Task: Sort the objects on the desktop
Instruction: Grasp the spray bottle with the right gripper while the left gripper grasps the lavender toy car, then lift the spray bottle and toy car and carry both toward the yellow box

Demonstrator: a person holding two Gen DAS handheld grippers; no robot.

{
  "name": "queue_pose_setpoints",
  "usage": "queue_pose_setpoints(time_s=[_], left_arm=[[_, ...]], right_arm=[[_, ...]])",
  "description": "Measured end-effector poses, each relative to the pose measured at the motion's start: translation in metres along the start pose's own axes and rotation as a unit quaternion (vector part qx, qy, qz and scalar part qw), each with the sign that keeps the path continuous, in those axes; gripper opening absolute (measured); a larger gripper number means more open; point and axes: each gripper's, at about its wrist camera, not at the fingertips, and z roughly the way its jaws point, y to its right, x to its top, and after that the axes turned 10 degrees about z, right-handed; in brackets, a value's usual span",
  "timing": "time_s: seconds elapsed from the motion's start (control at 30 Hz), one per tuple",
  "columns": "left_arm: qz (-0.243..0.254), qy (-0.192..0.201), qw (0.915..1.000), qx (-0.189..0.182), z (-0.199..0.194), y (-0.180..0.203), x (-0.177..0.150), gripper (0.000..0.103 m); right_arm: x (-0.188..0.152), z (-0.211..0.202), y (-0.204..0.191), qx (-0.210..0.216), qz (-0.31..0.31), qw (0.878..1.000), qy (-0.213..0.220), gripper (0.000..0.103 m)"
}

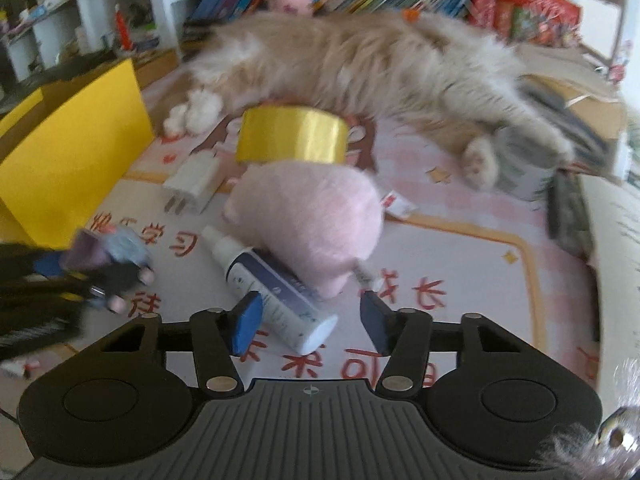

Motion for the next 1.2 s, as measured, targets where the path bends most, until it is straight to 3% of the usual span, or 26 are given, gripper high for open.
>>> queue_pose_setpoints(time_s=[0.17,0.47,0.87,1.2], left_arm=[[-0.012,0.017,0.9996,0.019,-0.015,-0.005,0.001,0.039],[-0.026,0.015,0.9993,0.023,-0.020,-0.013,-0.002,0.039],[-0.046,0.027,0.9982,0.029,-0.042,-0.022,-0.007,0.039],[-0.051,0.039,0.9977,0.022,-0.053,-0.025,-0.013,0.039]], right_arm=[[-0.003,0.018,-0.007,0.006,-0.042,0.999,-0.026,0.048],[-0.004,0.022,-0.019,0.063,-0.049,0.995,-0.060,0.032],[-0.003,0.046,-0.054,0.065,-0.110,0.991,-0.037,0.032],[-0.006,0.042,-0.053,0.069,-0.089,0.993,-0.043,0.030]])
